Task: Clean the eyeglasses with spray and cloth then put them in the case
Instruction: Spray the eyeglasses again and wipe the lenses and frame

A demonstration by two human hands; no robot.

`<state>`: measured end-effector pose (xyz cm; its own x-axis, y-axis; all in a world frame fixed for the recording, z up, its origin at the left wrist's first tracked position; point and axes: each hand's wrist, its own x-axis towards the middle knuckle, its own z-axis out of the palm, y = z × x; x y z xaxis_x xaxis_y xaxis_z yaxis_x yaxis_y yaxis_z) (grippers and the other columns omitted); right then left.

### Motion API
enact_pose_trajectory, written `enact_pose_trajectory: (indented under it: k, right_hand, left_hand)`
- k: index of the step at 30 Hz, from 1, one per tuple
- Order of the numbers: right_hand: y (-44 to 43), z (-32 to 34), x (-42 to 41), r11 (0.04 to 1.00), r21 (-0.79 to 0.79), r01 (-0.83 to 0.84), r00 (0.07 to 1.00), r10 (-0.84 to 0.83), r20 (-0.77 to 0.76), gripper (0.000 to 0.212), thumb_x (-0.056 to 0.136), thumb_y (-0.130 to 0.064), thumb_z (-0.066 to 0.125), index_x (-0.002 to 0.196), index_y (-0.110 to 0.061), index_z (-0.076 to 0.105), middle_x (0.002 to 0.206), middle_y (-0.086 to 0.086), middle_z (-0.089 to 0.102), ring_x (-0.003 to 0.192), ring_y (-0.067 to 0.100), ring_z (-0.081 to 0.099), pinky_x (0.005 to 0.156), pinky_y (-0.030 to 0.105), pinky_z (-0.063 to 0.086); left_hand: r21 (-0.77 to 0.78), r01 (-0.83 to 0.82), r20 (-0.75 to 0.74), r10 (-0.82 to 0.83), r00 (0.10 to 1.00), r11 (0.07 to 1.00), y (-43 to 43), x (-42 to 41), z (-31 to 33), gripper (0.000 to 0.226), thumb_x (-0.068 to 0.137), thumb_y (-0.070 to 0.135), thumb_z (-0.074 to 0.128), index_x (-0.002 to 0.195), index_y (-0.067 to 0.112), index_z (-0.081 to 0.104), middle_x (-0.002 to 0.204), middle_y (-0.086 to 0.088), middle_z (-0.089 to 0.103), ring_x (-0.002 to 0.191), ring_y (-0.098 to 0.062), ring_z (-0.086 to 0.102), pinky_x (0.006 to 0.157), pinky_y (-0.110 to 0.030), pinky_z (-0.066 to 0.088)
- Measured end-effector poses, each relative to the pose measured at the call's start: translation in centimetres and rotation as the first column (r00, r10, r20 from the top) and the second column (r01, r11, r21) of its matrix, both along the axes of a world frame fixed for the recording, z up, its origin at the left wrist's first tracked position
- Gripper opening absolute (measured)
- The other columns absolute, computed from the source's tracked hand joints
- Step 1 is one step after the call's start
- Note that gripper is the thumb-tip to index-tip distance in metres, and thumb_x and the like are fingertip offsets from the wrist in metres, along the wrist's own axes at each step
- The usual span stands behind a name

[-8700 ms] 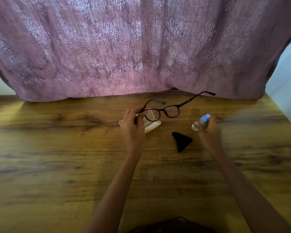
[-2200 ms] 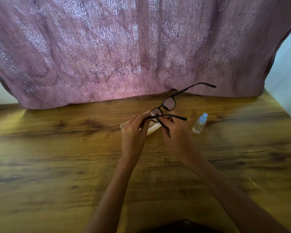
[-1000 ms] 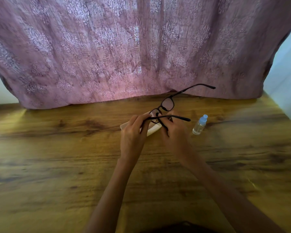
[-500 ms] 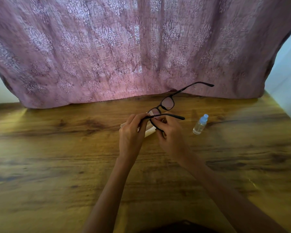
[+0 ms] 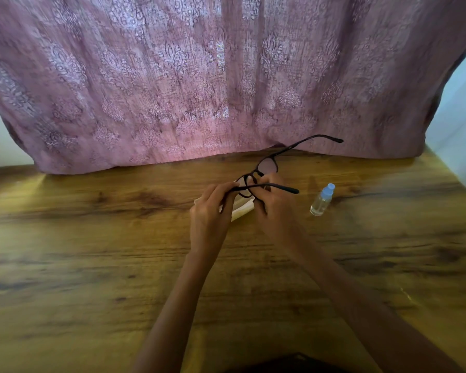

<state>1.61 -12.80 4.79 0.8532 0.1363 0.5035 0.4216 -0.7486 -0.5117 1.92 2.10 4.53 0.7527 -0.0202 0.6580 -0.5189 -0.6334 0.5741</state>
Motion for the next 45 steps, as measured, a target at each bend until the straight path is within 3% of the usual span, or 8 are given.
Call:
enact_pose_trajectory:
  k: [2,6,10,17,22,31,36,45]
  right_hand:
    - [0.1,0.1,-0.2,1.000,-0.017,-0.023,1.000,0.023,0.005,0.037,0.086,0.004,0.054,0.120,-0.002,0.065,0.105,0.013,0.056,0.091,0.023,0.056,0.077,0.023,0.047]
    - [0.4,0.5,-0.5,0.997,-0.017,-0.074,0.997,0.074,0.031,0.040,0.085,-0.003,0.045,0.119,-0.003,0.066,0.102,0.013,0.059,0.091,0.018,0.052,0.081,0.005,0.031]
    - [0.3,0.4,-0.5,0.998,-0.020,-0.062,0.998,0.063,0.018,0.041,0.083,0.009,0.056,0.120,-0.003,0.065,0.106,0.013,0.058,0.094,0.021,0.054,0.081,0.015,0.038]
    - [0.2,0.3,0.1,1.000,0.000,-0.012,1.000,0.012,0.003,0.046,0.095,-0.019,0.035,0.130,-0.002,0.058,0.105,0.012,0.053,0.089,0.023,0.057,0.076,0.027,0.051]
    - [0.3,0.2,0.1,0.999,-0.019,0.026,0.999,-0.026,-0.017,0.046,0.094,-0.018,0.034,0.128,0.000,0.058,0.105,0.012,0.053,0.088,0.022,0.057,0.073,0.026,0.051]
    - [0.4,0.0,-0.9,0.997,0.000,0.077,0.997,-0.077,-0.020,0.036,0.082,0.005,0.062,0.117,-0.002,0.065,0.103,0.015,0.064,0.092,0.026,0.061,0.078,0.023,0.043]
    - [1.1,0.1,-1.9,0.995,0.082,0.061,0.998,-0.063,0.015,0.035,0.081,0.005,0.064,0.116,0.000,0.066,0.100,0.012,0.064,0.091,0.023,0.060,0.076,0.030,0.053]
    - [0.7,0.2,-1.9,0.974,0.221,0.056,0.996,-0.040,-0.074,0.028,0.088,-0.003,0.063,0.116,-0.004,0.067,0.101,0.004,0.060,0.083,0.011,0.059,0.074,0.012,0.048]
  left_hand:
    - [-0.008,-0.007,-0.014,0.006,1.000,1.000,0.0,0.1,0.0,0.016,0.089,0.009,0.067,0.104,0.007,0.071,0.094,-0.001,0.071,0.073,-0.006,0.063,0.059,-0.027,0.054]
    - [-0.021,-0.003,-0.030,0.002,1.000,1.000,0.1,0.2,0.1,0.016,0.090,0.010,0.066,0.105,0.008,0.071,0.096,0.000,0.071,0.075,-0.006,0.064,0.061,-0.026,0.054]
    - [-0.019,0.005,-0.030,-0.006,1.000,1.000,0.1,0.1,0.2,0.016,0.089,0.010,0.067,0.105,0.008,0.071,0.096,0.000,0.072,0.076,-0.005,0.064,0.062,-0.024,0.054]
    - [-0.025,0.014,-0.014,-0.014,1.000,1.000,0.0,-0.1,0.1,0.014,0.089,0.008,0.067,0.103,0.007,0.071,0.096,0.000,0.071,0.080,-0.004,0.063,0.062,-0.023,0.054]
    - [-0.022,0.009,-0.003,-0.009,1.000,1.000,-0.1,-0.2,0.1,0.015,0.089,0.008,0.067,0.104,0.008,0.071,0.095,0.001,0.071,0.077,-0.004,0.062,0.060,-0.024,0.055]
    - [-0.046,0.011,0.000,-0.011,1.000,0.999,-0.4,-0.3,0.1,0.016,0.088,0.006,0.068,0.104,0.007,0.071,0.094,0.002,0.070,0.080,-0.002,0.061,0.064,-0.019,0.054]
    - [-0.044,0.000,-0.009,0.000,1.000,0.999,-0.3,-0.2,0.0,0.014,0.088,0.006,0.067,0.102,0.006,0.071,0.095,-0.001,0.071,0.082,-0.002,0.061,0.067,-0.014,0.053]
    - [-0.054,0.002,-0.039,-0.004,0.999,0.999,0.4,-0.4,-0.2,0.015,0.088,0.005,0.068,0.103,0.008,0.070,0.096,0.001,0.070,0.080,-0.003,0.063,0.068,-0.016,0.054]
